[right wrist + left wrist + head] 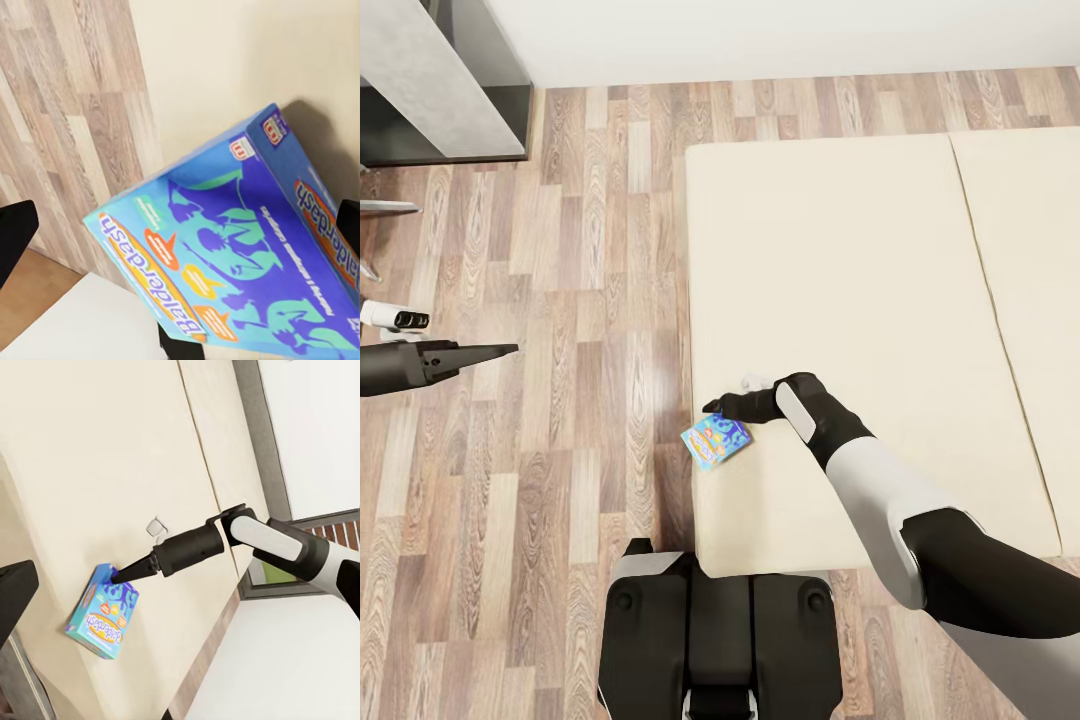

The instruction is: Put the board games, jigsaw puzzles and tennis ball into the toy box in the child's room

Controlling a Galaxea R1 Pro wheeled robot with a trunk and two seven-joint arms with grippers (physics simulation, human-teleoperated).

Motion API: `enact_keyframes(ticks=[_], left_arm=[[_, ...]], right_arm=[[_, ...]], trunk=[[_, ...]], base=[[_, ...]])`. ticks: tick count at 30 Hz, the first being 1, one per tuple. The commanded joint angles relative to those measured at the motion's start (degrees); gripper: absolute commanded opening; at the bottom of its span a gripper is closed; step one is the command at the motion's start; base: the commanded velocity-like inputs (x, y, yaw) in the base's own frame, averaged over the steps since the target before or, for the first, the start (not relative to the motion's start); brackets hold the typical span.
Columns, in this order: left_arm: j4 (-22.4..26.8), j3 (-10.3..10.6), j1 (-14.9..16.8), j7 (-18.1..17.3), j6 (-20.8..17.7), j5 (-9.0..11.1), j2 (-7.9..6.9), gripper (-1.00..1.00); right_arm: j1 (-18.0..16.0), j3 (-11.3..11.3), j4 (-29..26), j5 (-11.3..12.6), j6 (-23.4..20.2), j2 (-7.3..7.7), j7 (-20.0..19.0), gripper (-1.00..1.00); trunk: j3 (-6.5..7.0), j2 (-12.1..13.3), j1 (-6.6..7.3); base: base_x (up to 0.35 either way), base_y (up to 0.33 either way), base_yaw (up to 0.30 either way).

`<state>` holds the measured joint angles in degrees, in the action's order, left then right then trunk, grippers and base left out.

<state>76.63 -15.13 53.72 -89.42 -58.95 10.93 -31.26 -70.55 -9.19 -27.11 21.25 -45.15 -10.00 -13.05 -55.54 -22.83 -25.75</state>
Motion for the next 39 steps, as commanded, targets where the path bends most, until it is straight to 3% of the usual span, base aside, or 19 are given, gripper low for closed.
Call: enact_keyframes(ticks=[1,39], left_arm=[[0.0,0.0,0.0,-0.2,-0.6,0.0,-0.03,1.00],[0.0,0.1,0.0,-0.2,-0.6,0.0,0.06,1.00]], right_arm=[[0.0,0.0,0.0,-0.4,-0.2,0.00,-0.3,1.00],[0.0,0.0,0.4,-0.1,-2.8,0.00,-1.0,1.00]], trunk=[[-0.06,-0.1,-0.03],[-0.06,-0.1,-0.03]], base=[[0.000,0.000,0.000],[0.000,0.000,0.000]])
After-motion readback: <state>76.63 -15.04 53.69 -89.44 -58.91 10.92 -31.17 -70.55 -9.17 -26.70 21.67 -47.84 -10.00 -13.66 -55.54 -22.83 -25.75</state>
